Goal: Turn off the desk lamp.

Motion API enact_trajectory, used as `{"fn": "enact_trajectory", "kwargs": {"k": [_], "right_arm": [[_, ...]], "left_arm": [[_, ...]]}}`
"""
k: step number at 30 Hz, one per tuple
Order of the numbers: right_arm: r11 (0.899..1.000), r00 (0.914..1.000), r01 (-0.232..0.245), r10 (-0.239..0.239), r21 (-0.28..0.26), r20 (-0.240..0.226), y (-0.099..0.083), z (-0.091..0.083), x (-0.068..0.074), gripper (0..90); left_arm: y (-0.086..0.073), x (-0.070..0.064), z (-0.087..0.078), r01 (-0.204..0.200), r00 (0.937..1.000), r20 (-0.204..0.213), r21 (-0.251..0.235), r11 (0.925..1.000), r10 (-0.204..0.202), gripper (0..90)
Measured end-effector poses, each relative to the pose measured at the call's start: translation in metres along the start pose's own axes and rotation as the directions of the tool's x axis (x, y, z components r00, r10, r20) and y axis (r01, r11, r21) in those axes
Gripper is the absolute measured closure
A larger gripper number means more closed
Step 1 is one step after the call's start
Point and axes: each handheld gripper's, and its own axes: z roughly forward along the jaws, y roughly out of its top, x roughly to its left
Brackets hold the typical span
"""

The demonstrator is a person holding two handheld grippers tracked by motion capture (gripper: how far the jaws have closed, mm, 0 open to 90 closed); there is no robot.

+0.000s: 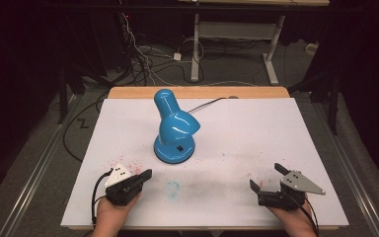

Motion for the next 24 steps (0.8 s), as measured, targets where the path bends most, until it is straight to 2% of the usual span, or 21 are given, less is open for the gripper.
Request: {"fn": "enact_trajectory", "kwargs": {"k": [2, 3, 5, 7, 9, 11, 16, 19, 21, 24], "right_arm": [[1.0, 1.0, 0.007, -0.007, -0.006, 0.0, 0.0013, -0.0008, 0.001, 0.4], [1.0, 1.0, 0.007, -0.007, -0.007, 0.0, 0.0016, -0.0009, 0.0014, 0.4], [1.0, 1.0, 0.006, -0.006, -0.004, 0.001, 0.0013, 0.0001, 0.0016, 0.4], [1.0, 1.0, 0.004, -0.004, 0.005, -0.002, -0.0003, 0.0019, 0.0012, 0.4], [1.0, 1.0, 0.004, -0.004, 0.011, -0.005, -0.0014, 0.0029, 0.0015, 0.3], [1.0, 0.9999, 0.008, -0.008, 0.011, -0.009, -0.0016, 0.0025, 0.0023, 0.3], [1.0, 0.9999, 0.011, -0.011, 0.009, -0.009, -0.0014, 0.0012, 0.0012, 0.4], [1.0, 0.9999, 0.007, -0.007, 0.008, -0.009, -0.0011, 0.0005, 0.0008, 0.3], [1.0, 0.9999, 0.01, -0.01, 0.008, -0.01, -0.0007, 0.0003, 0.0014, 0.4], [1.0, 0.9999, 0.011, -0.011, 0.003, -0.009, 0.0001, -0.001, 0.0022, 0.3]], "left_arm": [[-0.0003, 0.002, 0.0016, 0.012, 0.9998, 0.017, 0.003, 0.9999, -0.012, 86.2], [-0.0001, 0.0031, 0.0025, 0.012, 0.9996, 0.024, 0.011, 0.9999, -0.012, 80.9], [-0.0004, 0.0038, 0.0039, -0.022, 0.9997, 0.008, 0.024, 0.9995, 0.022, 73.8], [-0.0006, 0.0044, 0.0054, -0.048, 0.9986, -0.019, 0.05, 0.9976, 0.049, 61.0], [-0.0008, 0.0064, 0.0062, -0.041, 0.9988, -0.024, 0.058, 0.9975, 0.043, 46.6], [-0.0006, 0.0072, 0.0074, -0.042, 0.9986, -0.031, 0.064, 0.9971, 0.044, 36.8], [0.0003, 0.0086, 0.0079, -0.032, 0.9989, -0.032, 0.069, 0.9971, 0.035, 18.6], [0.0008, 0.0085, 0.0078, -0.045, 0.9984, -0.03, 0.086, 0.9953, 0.048, 9.2], [0.0016, 0.0087, 0.0068, -0.046, 0.9988, -0.014, 0.078, 0.9958, 0.047, 0.1], [0.0038, 0.0072, 0.0007, -0.061, 0.9981, 0.011, 0.01, 0.9981, 0.061, 0.0]]}}
